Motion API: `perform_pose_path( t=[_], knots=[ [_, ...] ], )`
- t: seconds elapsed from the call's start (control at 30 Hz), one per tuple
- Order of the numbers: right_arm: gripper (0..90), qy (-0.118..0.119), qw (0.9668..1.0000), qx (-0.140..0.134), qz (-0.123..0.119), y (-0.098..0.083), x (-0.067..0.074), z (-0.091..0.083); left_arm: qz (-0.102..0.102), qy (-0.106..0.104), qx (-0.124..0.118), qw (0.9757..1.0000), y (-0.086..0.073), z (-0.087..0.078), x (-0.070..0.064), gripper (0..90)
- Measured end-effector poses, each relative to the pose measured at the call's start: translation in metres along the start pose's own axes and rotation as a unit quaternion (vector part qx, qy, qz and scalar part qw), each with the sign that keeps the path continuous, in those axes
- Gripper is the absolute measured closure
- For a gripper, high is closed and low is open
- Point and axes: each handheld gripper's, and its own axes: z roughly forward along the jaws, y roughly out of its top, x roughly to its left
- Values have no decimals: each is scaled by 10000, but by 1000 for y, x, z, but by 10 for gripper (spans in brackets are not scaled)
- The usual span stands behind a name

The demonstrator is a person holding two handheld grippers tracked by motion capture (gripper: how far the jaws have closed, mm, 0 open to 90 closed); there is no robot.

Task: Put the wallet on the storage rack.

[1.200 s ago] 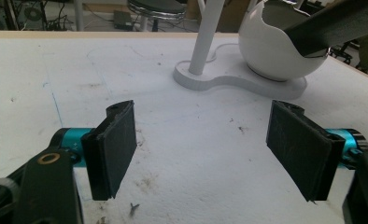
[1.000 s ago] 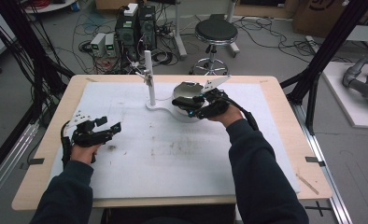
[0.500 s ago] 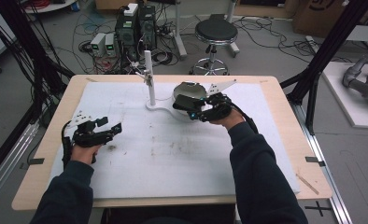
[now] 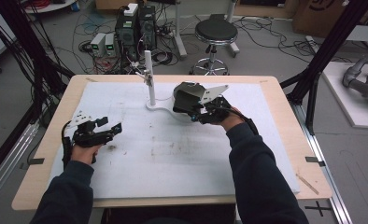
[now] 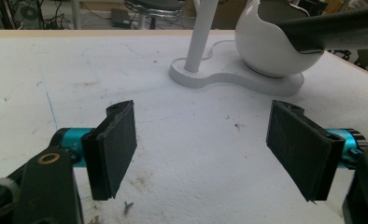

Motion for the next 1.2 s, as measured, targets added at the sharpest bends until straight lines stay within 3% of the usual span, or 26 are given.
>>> perform_pose_path(
  t=[0.17,0.37,0.6,0.77,0.87,1.03,1.2],
  knots=[
    [409,-49,9991,-48,430,-4,0,2,2,-6,12,10000,0,0,0,244],
    [325,-87,9980,-167,609,-6,1,1,-1,9,2,10000,0,0,1,244],
    [299,-288,9952,-435,829,-8,1,-25,20,0,-5,10000,0,0,0,244],
    [299,-533,9911,-581,1077,-24,-1,-44,32,10,-12,10000,0,0,0,244],
    [285,-774,9867,-575,1307,-39,0,-54,39,1,-46,10000,0,0,0,244],
    [256,-1425,9743,-468,1678,-71,8,-73,173,-39,-89,9998,4,0,-2,235],
    [215,-1769,9623,-495,2007,-96,22,-86,275,-29,-147,9995,7,1,-4,215]
  ],
)
